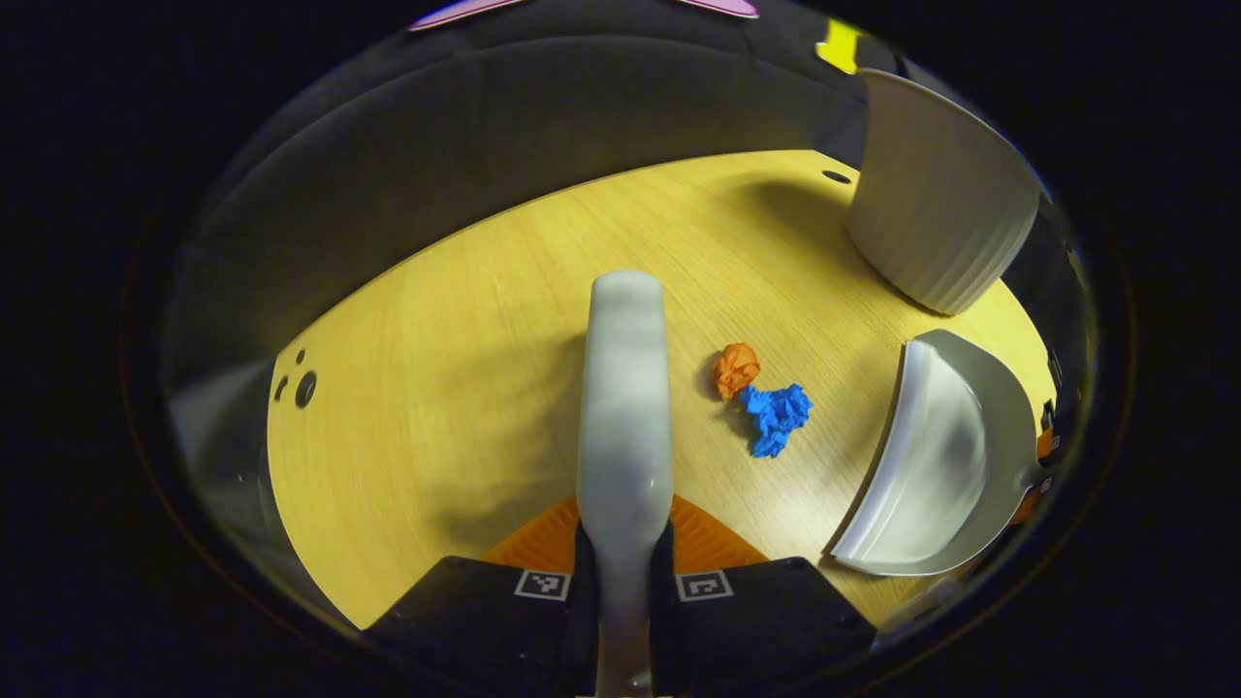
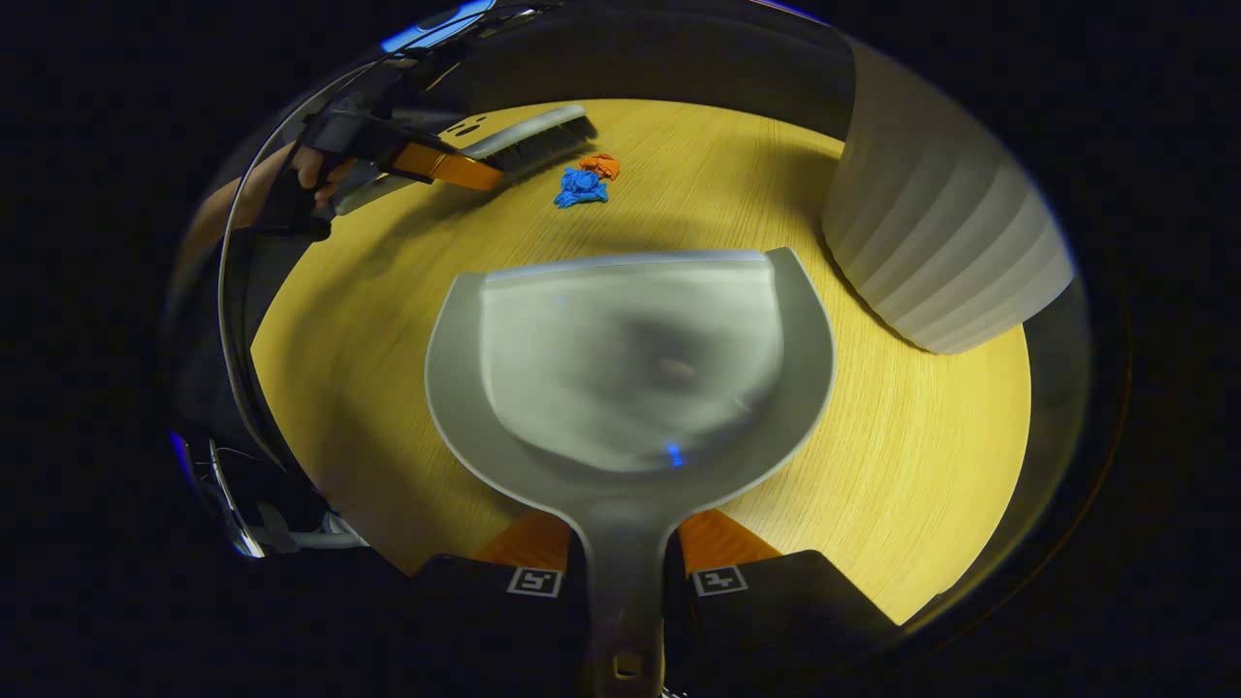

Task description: Pick up the small broom and dustpan from the desktop, sweep the trash into the dustpan with the broom, and then empty the trash into the garbage bin.

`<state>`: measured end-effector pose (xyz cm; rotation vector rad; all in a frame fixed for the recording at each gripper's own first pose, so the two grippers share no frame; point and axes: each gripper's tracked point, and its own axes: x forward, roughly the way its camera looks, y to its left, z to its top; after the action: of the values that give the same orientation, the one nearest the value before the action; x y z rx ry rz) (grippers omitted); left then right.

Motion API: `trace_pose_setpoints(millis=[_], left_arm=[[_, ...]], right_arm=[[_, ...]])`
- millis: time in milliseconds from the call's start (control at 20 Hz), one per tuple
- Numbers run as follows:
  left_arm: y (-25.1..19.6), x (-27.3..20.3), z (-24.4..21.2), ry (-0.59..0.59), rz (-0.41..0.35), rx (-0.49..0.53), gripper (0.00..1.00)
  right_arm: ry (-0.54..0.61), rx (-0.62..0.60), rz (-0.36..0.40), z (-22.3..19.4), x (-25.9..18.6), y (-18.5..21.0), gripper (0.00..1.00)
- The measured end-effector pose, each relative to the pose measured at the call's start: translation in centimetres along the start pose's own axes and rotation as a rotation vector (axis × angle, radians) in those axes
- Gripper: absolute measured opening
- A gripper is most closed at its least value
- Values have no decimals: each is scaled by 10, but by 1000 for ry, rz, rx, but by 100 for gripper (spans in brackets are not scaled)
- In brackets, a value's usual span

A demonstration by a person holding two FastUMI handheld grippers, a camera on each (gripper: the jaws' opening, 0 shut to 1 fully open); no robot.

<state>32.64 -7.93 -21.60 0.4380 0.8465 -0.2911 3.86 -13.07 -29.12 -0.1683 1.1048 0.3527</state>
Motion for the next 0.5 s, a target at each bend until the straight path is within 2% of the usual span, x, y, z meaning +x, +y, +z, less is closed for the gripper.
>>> trace_pose_setpoints(millis=[50,350,400,450,500], left_arm=[[-6,5,2,4,-23,42,25],[-41,15,2,45,-159,178,25],[-50,12,-1,50,-185,192,25],[-62,8,-4,59,-226,198,25],[-80,2,-9,72,-275,193,25]], right_arm=[[-2,-14,-3,-1,2,-2,34],[-4,-50,3,0,-5,-6,34],[-4,-52,4,-1,-3,-7,29],[-6,-56,6,3,-5,-6,34],[-6,-59,7,6,-2,-6,34]])
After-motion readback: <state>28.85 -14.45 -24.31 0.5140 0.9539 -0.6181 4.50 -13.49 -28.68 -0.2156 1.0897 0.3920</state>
